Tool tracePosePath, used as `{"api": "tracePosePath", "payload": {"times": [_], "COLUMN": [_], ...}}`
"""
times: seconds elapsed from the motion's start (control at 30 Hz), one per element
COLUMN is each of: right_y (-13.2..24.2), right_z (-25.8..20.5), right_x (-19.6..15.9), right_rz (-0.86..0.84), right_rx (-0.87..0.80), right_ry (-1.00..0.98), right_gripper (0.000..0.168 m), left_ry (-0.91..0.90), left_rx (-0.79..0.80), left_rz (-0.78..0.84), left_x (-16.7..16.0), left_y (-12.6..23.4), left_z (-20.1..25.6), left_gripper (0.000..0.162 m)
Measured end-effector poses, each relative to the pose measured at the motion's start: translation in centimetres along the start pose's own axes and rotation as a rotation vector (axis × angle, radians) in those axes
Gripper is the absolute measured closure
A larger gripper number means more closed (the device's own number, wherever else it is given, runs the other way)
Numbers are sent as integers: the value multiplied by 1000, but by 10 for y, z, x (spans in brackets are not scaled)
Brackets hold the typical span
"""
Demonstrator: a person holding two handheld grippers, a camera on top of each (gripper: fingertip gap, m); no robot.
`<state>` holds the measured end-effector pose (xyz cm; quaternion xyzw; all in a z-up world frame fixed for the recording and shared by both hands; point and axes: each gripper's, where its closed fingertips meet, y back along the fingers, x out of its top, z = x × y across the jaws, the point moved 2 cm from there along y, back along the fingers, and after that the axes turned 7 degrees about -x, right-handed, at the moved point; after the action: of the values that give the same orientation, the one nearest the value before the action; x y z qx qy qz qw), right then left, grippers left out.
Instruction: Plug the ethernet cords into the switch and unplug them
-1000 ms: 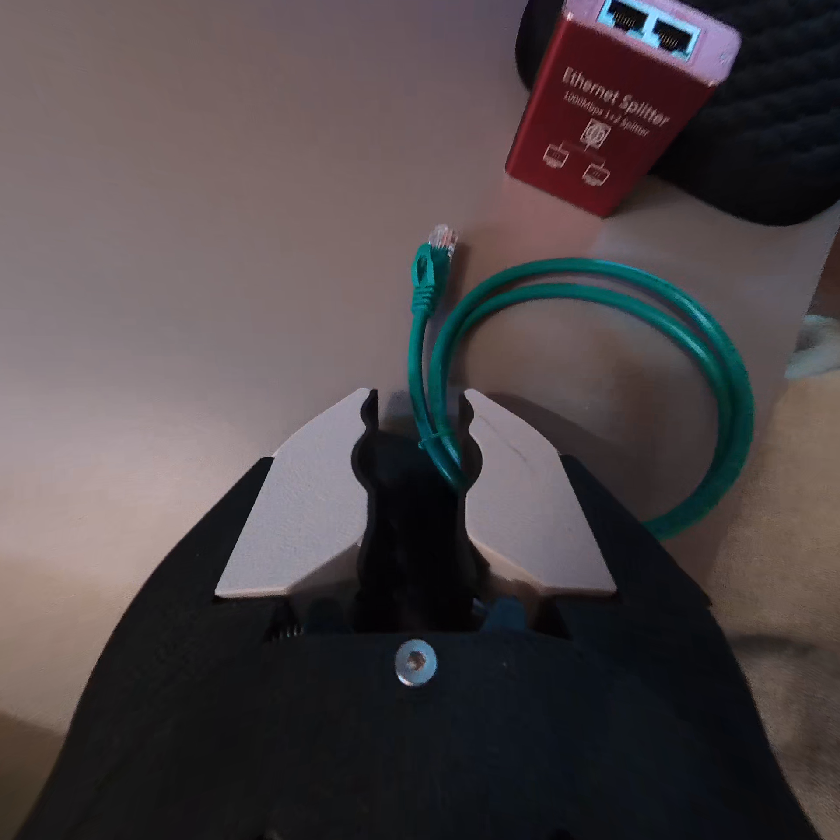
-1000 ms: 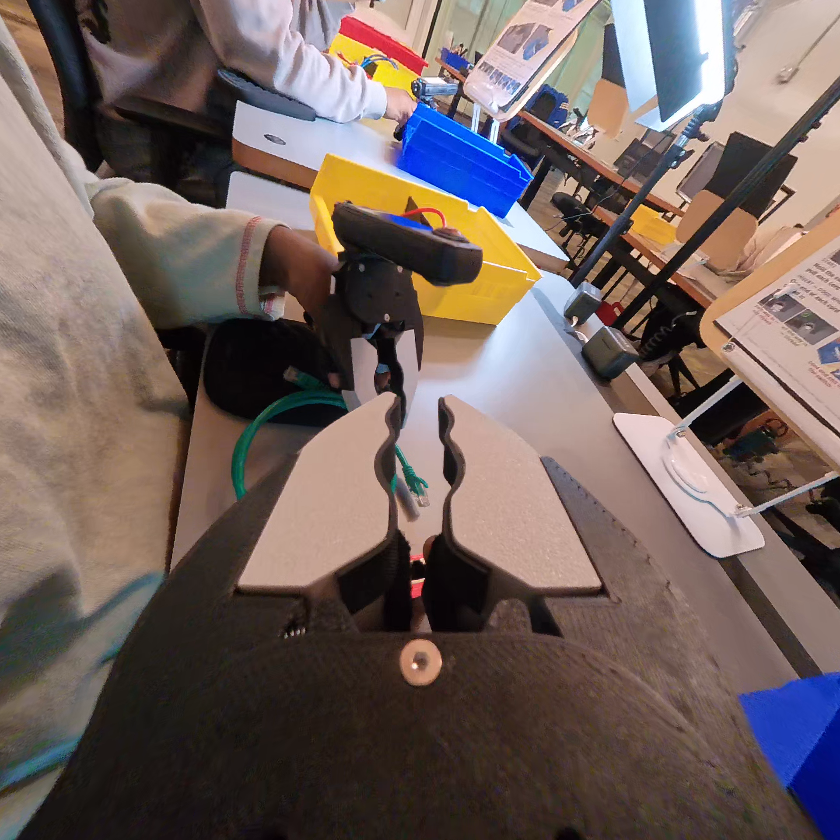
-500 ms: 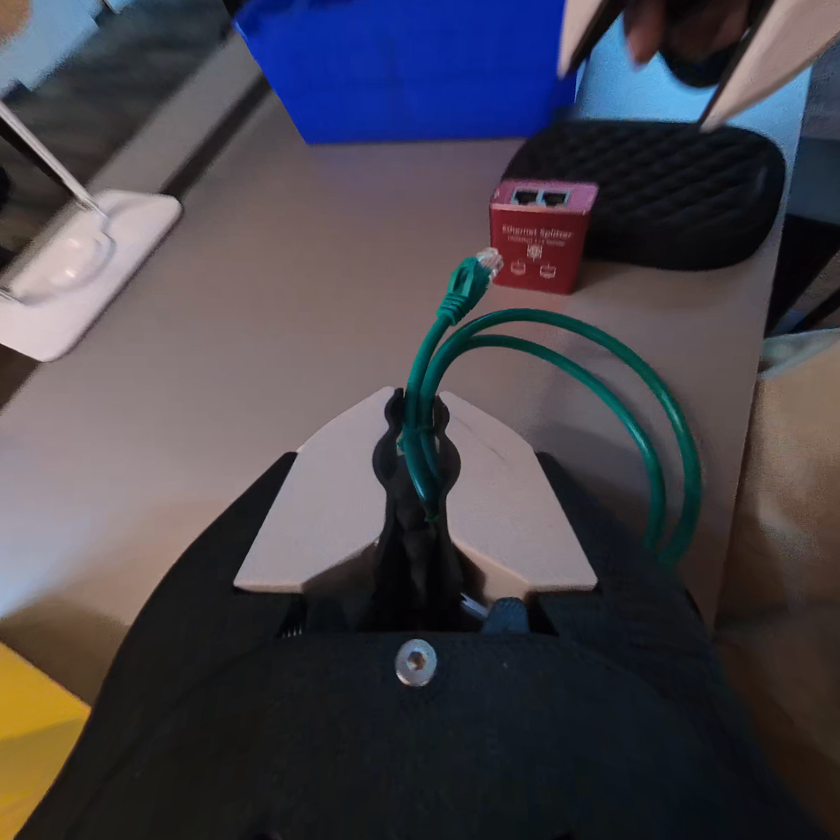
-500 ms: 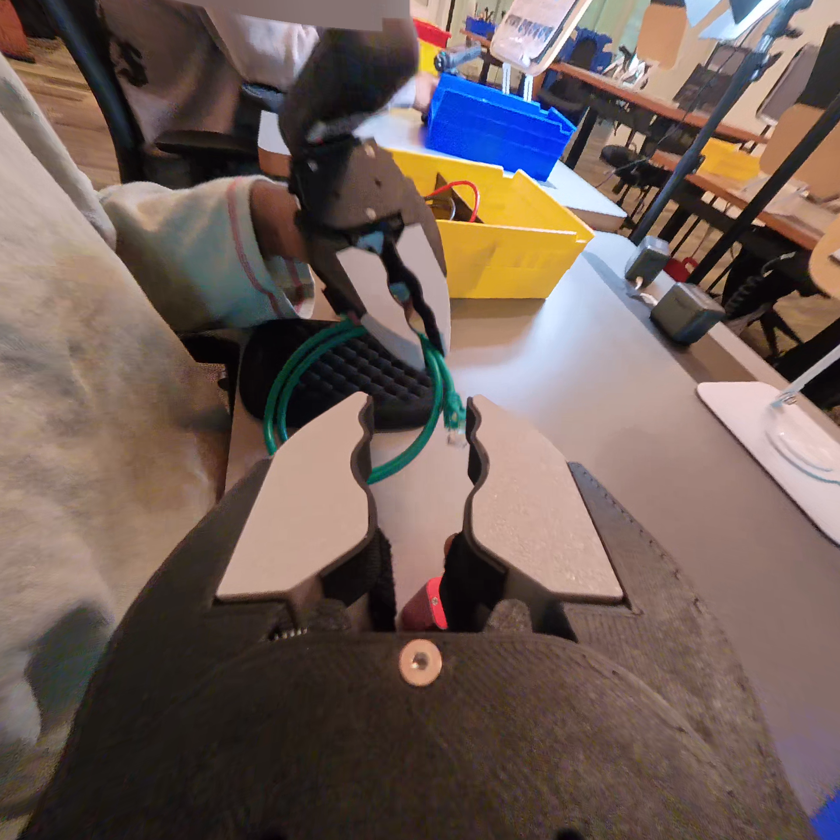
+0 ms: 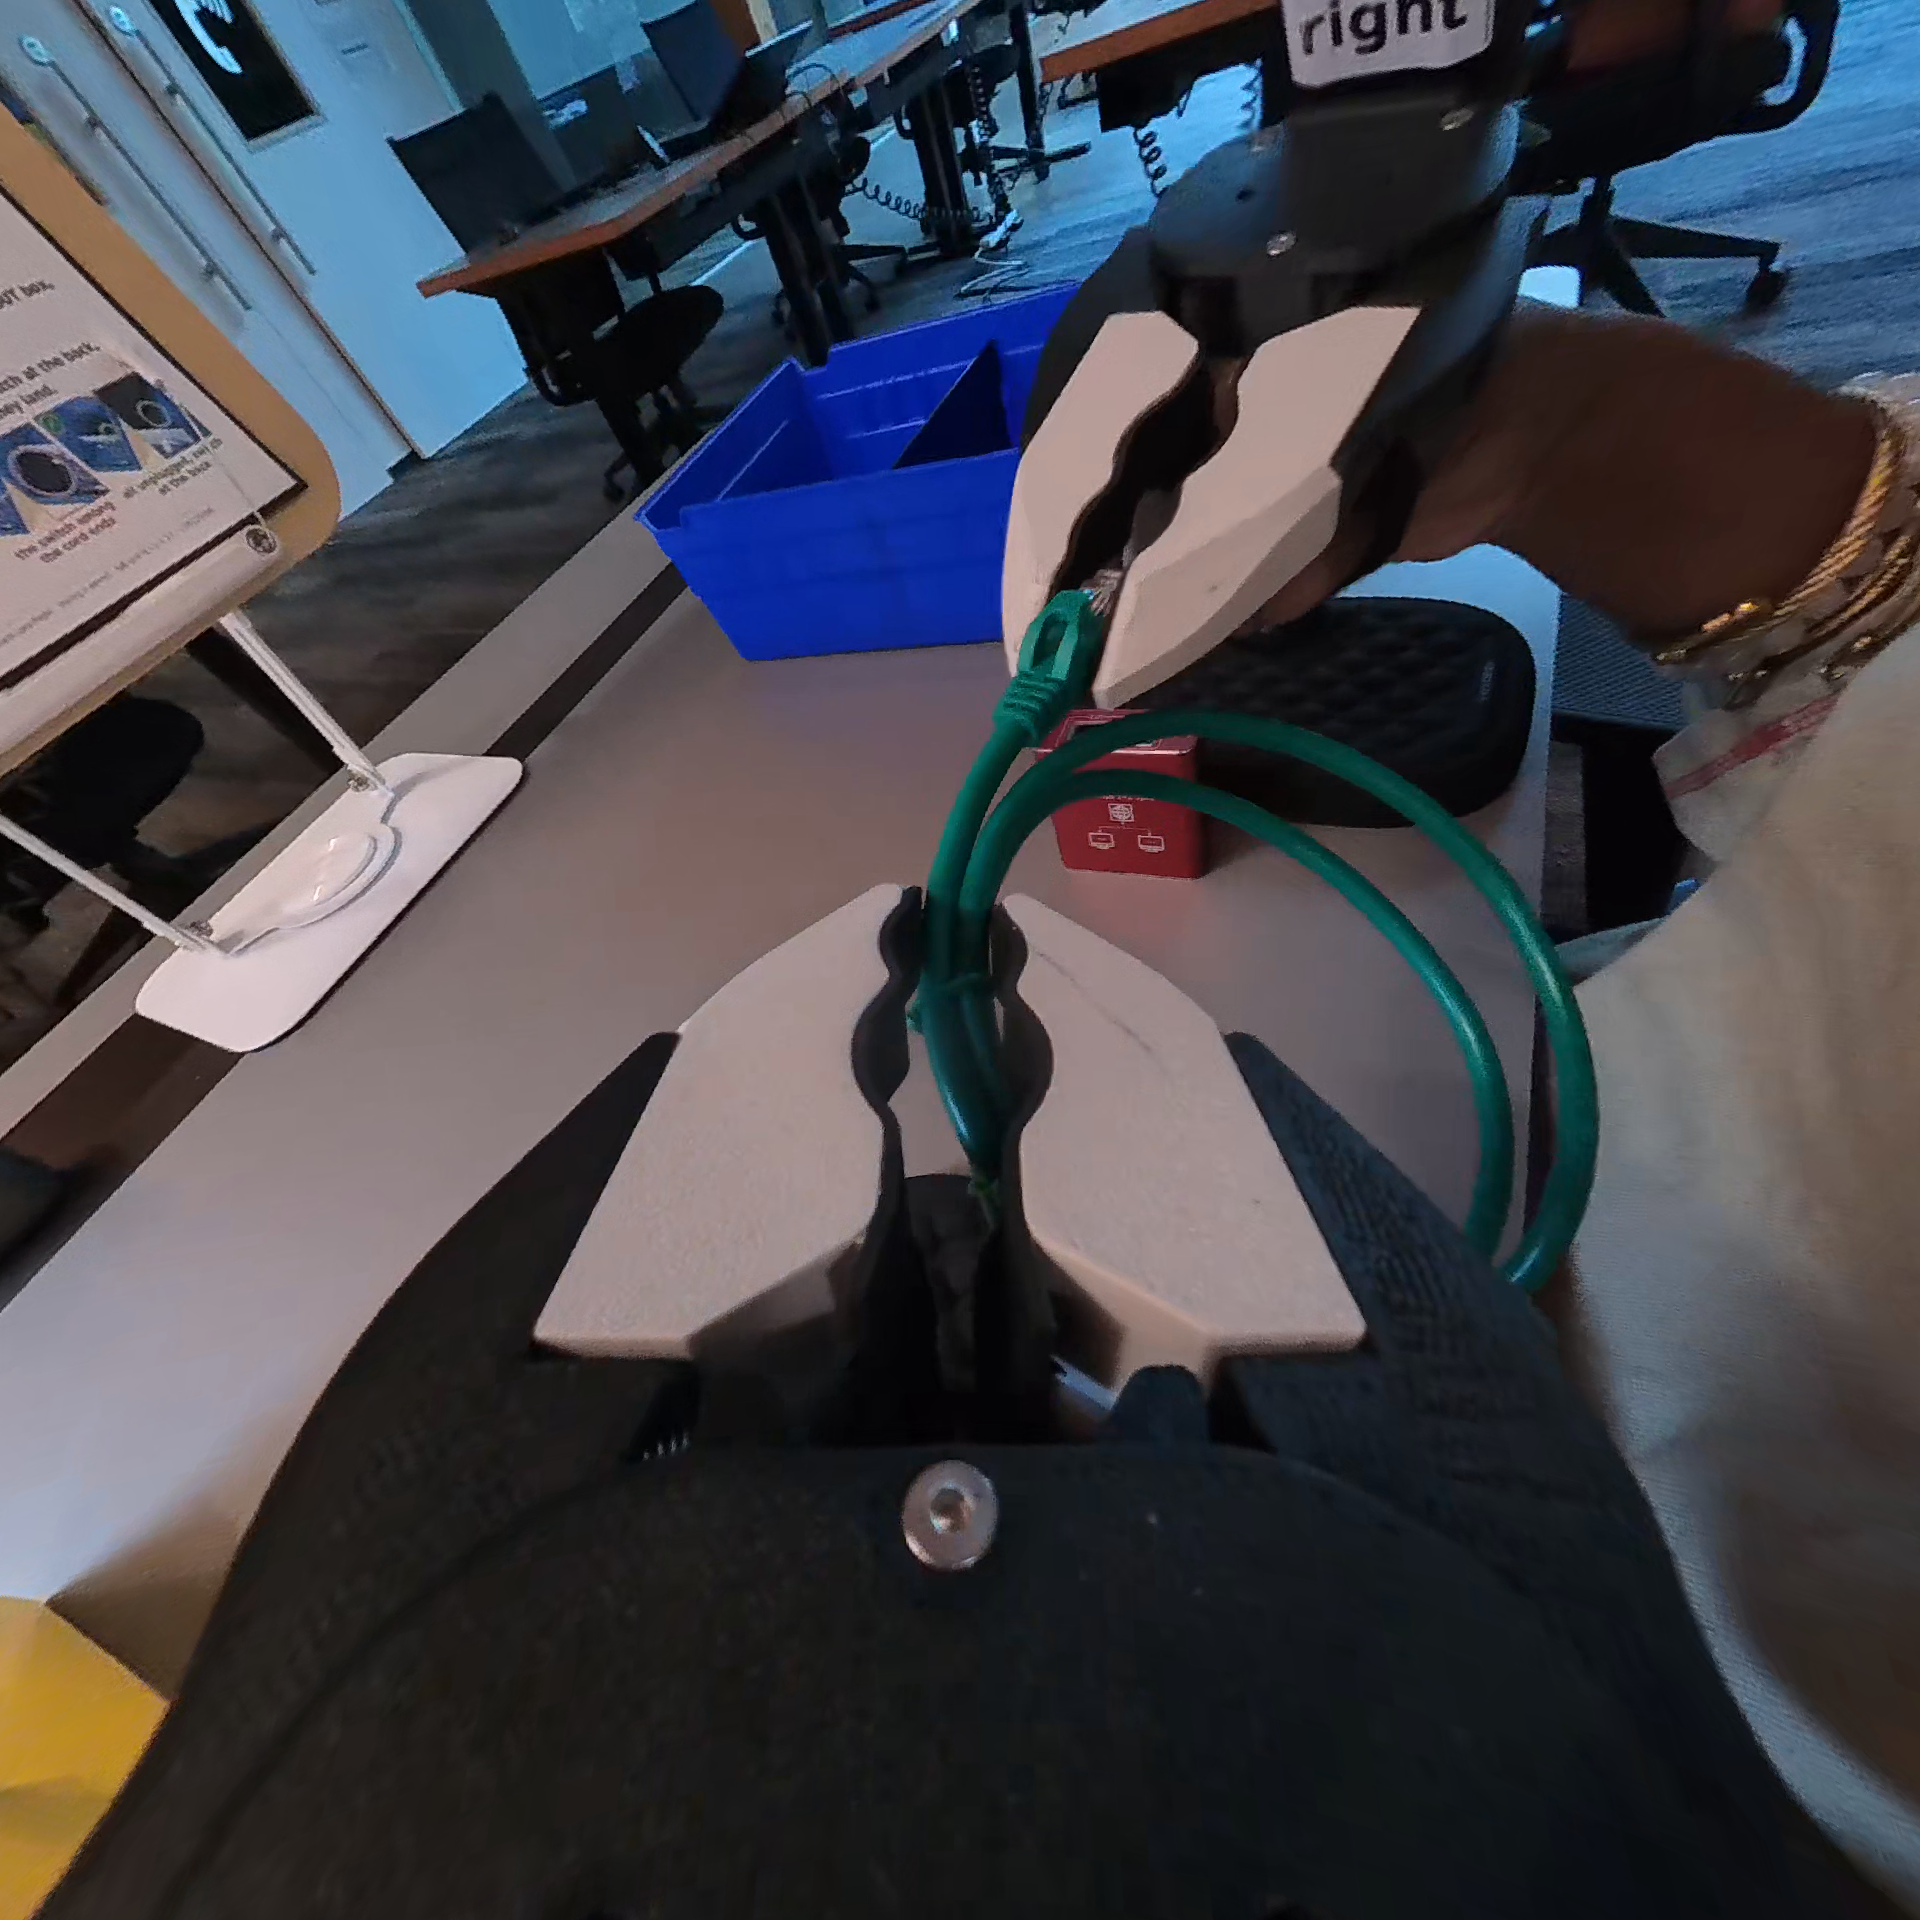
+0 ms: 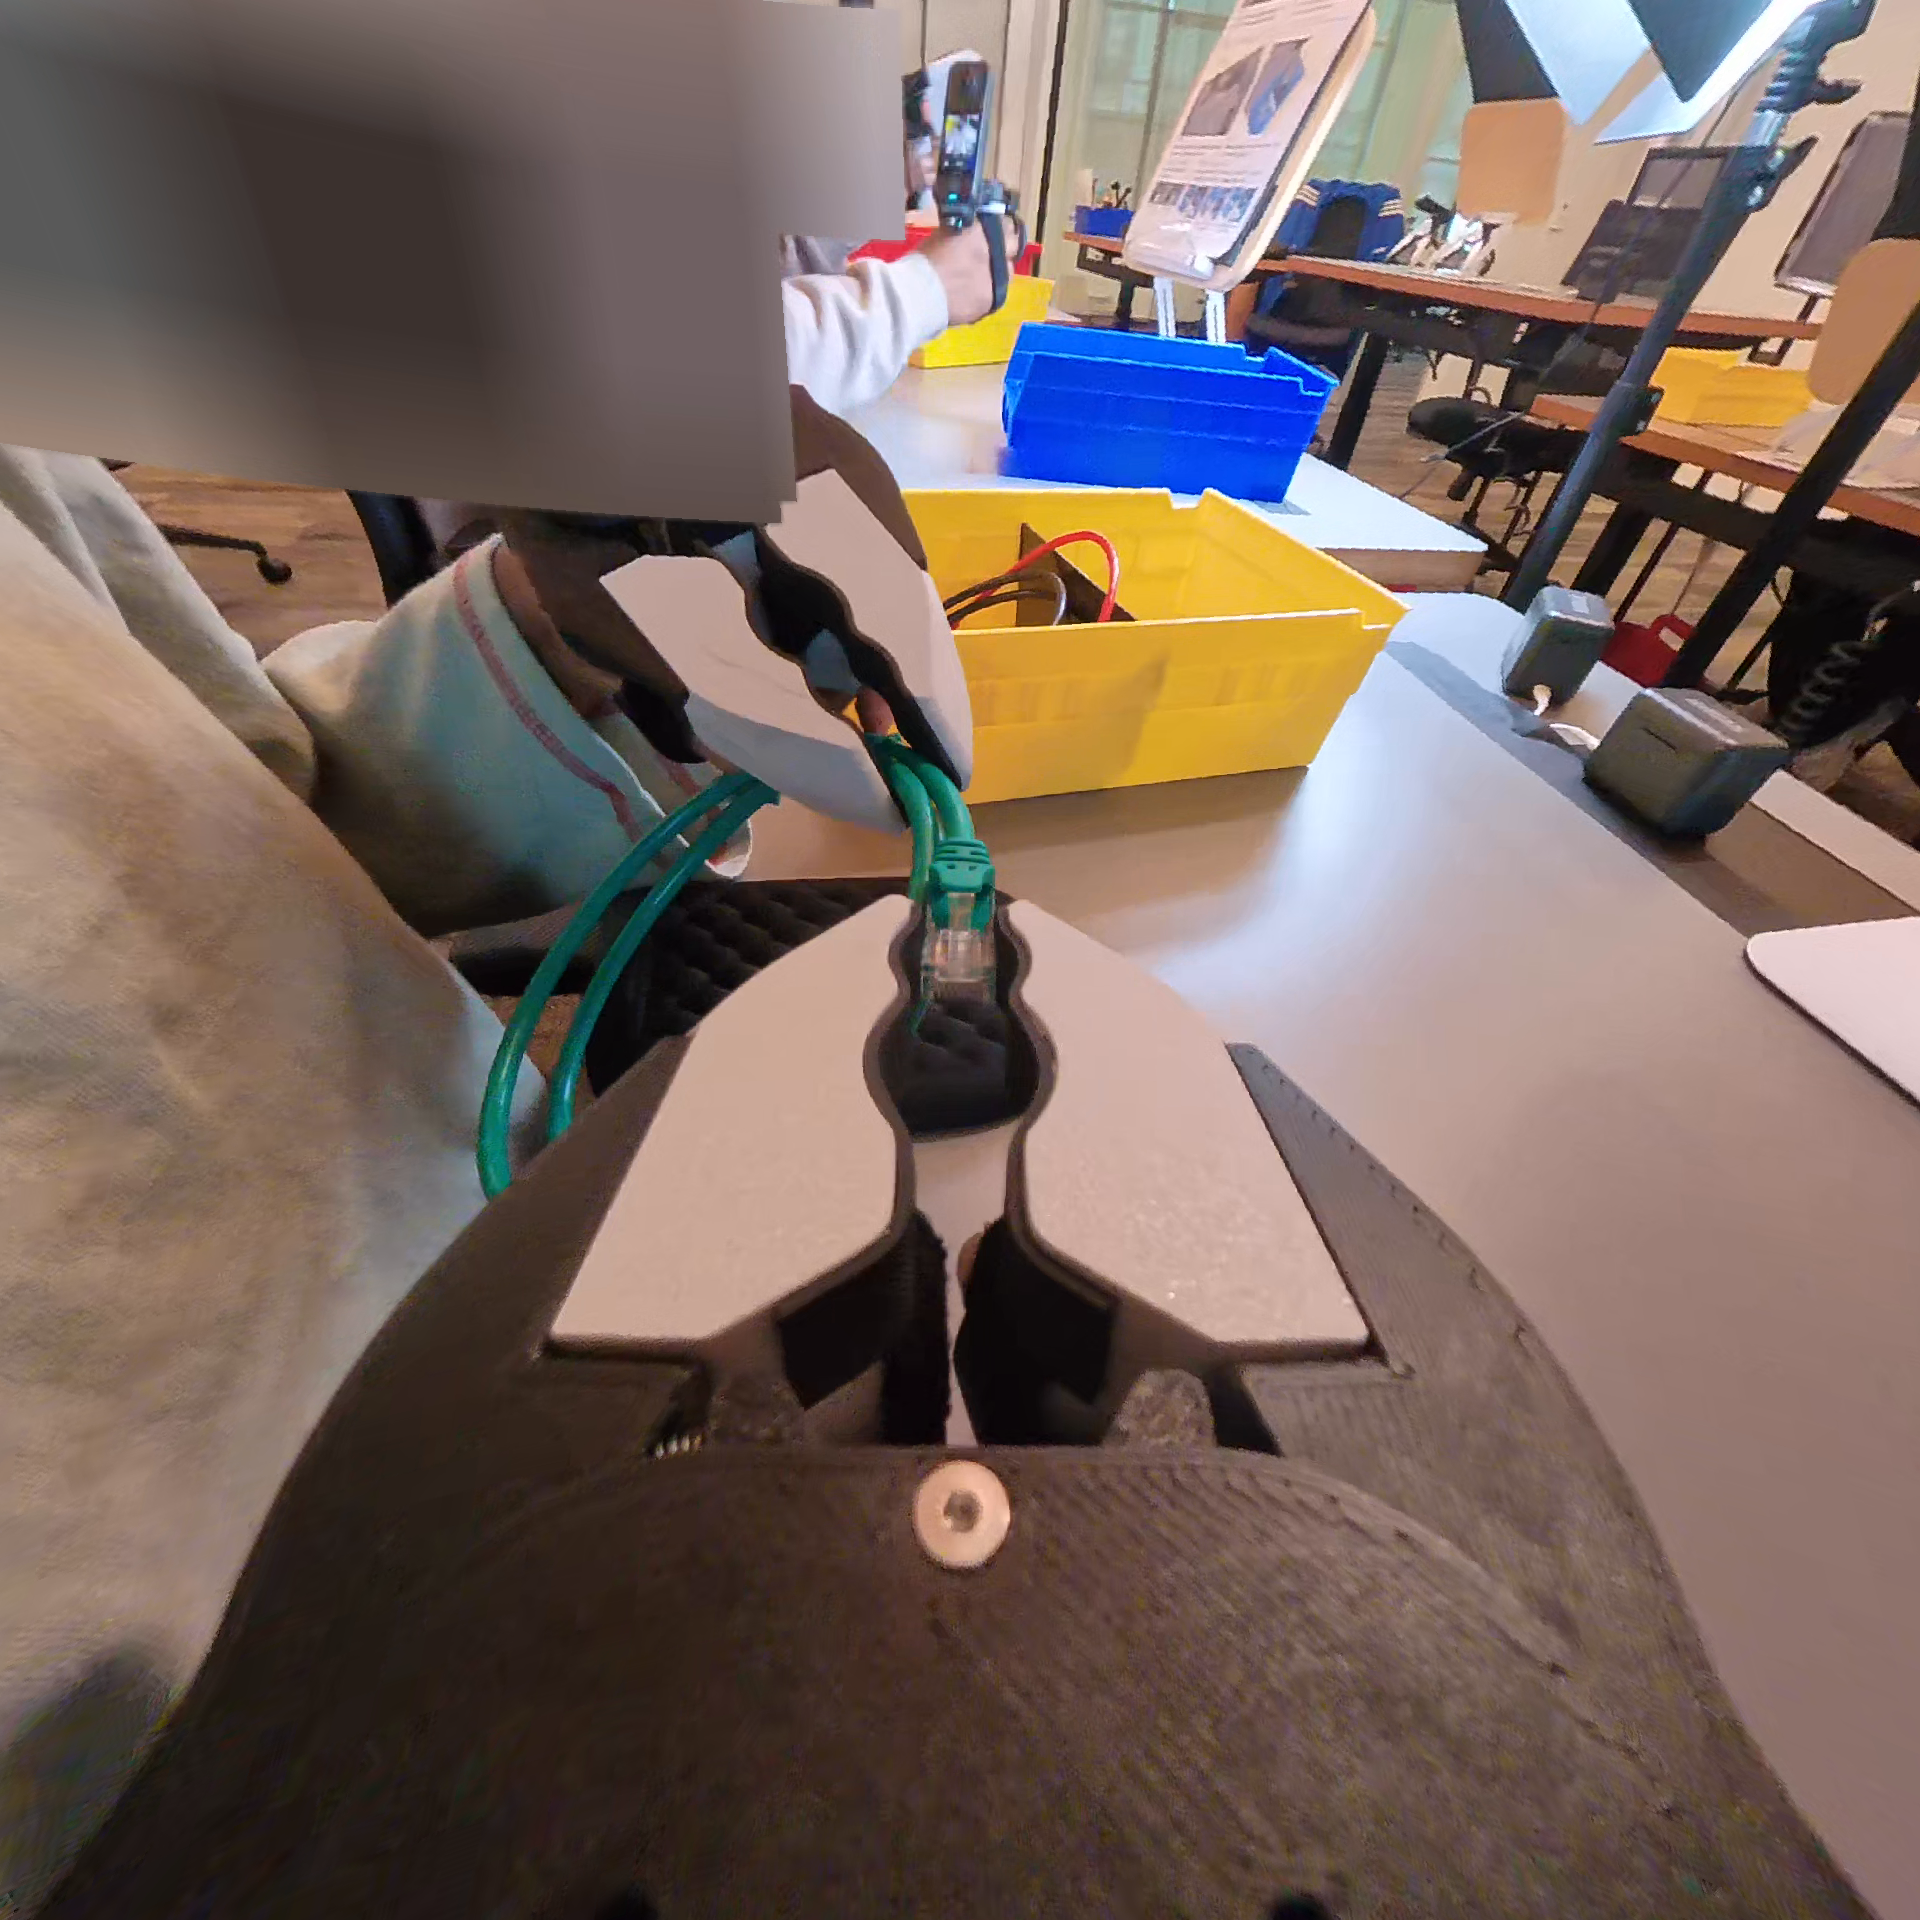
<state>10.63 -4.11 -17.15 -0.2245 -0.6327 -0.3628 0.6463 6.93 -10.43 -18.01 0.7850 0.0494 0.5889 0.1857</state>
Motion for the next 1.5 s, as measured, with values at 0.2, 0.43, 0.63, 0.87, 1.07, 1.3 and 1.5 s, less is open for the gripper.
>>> {"api": "tracePosePath", "payload": {"times": [0.2,0.43,0.63,0.87,1.07,1.3,1.5], "right_y": [6,3,4,7,8,7,47], "right_z": [-8,-23,-28,-29,-32,-34,-2], "right_x": [2,14,14,17,18,14,1], "right_rz": [13,152,208,249,258,230,73], "right_rx": [33,144,192,210,221,214,-39], "right_ry": [131,124,93,80,78,94,263], "right_gripper": [156,156,156,157,156,156,105], "left_ry": [111,25,27,46,42,116,39], "left_rx": [-153,-256,-312,-327,-336,-374,-254], "left_rz": [192,182,243,250,263,178,-36], "left_x": [19,25,31,31,31,26,13], "left_y": [9,-10,-9,-10,-13,-12,9], "left_z": [4,23,32,34,38,41,25], "left_gripper": [121,131,147,146,152,152,152]}}
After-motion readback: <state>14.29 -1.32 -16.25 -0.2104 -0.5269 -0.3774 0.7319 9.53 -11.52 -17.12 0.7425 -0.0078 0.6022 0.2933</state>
